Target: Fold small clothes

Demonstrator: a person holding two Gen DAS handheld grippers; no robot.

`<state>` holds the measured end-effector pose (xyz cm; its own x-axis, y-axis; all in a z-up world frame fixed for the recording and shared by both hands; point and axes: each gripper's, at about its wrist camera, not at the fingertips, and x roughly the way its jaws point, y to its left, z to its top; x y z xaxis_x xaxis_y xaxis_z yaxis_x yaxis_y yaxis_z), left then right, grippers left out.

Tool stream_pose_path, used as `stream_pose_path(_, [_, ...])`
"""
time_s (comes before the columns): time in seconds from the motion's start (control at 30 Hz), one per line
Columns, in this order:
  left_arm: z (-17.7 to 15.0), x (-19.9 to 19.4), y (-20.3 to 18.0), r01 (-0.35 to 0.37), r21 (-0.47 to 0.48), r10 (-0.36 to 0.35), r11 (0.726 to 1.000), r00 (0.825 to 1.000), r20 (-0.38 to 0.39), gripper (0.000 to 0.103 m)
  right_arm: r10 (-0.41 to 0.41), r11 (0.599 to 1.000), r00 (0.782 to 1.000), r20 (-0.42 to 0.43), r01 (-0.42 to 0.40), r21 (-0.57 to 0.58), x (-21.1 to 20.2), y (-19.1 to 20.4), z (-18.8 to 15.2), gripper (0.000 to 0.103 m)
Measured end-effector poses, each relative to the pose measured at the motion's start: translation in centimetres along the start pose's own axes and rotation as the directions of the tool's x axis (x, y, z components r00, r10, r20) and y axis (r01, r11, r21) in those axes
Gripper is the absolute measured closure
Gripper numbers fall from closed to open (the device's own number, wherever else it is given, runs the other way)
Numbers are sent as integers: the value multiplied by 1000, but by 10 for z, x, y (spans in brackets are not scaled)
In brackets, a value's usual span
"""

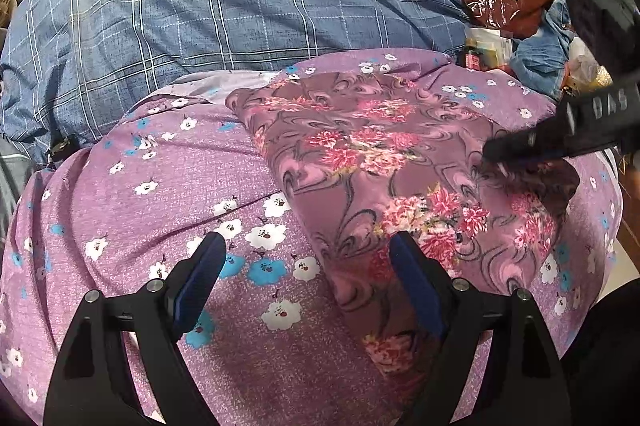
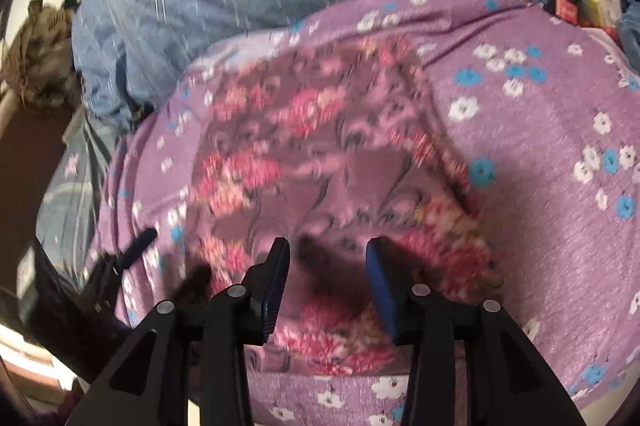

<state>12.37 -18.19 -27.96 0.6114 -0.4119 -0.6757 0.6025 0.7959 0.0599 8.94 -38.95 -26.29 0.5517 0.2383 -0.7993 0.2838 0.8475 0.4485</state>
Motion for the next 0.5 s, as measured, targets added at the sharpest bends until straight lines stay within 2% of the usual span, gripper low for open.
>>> stream_pose_path(0.17, [0,1,-2,-9,5,9,1000,1000,1,18,18,998,995,93,-23,55,-10,-12,6,53])
stream_pose_path(0.23, [0,1,-2,-11,5,11,1000,1000,2,18,1,997,992,123,-11,78,-10,-15,6,51])
stream_pose_path(0.33, [0,1,-2,-9,-4,9,1000,1000,-1,18,-93,995,981,173,86,49,-11,-10,4,51])
stream_pose_path(0.5, [-2,5,0,-3,-30,3,1000,1000,-2,16,-245,965,939,242,261,-33,-13,10,2,52])
